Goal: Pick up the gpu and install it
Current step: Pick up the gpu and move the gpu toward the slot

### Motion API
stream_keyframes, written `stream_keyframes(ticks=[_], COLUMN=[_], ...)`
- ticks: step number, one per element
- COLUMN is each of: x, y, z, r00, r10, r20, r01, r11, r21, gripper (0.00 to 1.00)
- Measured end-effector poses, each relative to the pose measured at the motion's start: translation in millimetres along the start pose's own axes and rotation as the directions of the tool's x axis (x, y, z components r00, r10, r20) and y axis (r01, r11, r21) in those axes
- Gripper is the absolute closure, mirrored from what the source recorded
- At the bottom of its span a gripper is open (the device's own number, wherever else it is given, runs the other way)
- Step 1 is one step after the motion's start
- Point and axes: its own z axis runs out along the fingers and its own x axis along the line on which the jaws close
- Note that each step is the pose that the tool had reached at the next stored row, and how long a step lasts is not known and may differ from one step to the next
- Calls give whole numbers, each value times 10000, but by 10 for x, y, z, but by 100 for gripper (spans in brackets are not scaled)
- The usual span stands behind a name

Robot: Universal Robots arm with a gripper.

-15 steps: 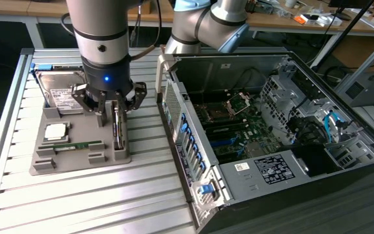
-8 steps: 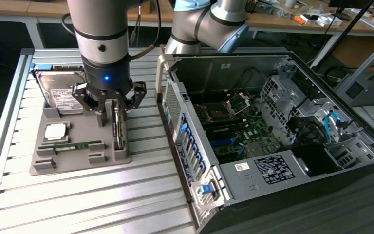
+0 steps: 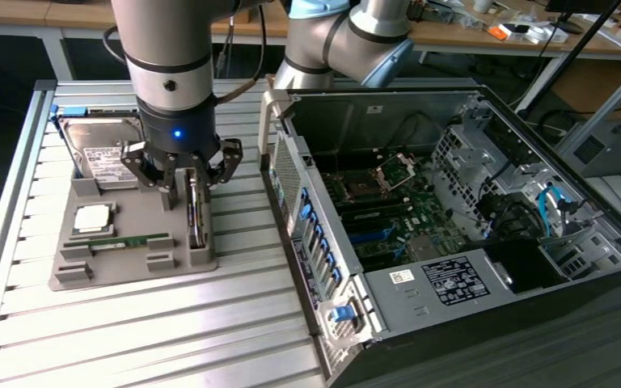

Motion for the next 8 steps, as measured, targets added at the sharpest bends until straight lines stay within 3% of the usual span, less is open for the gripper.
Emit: stream_keyframes(ticks=[8], x=[2], y=[-3], z=[63], r00=[10000], r10=[0], r20=[1], r01=[0], r11=[10000], r21=[0], gripper=[52])
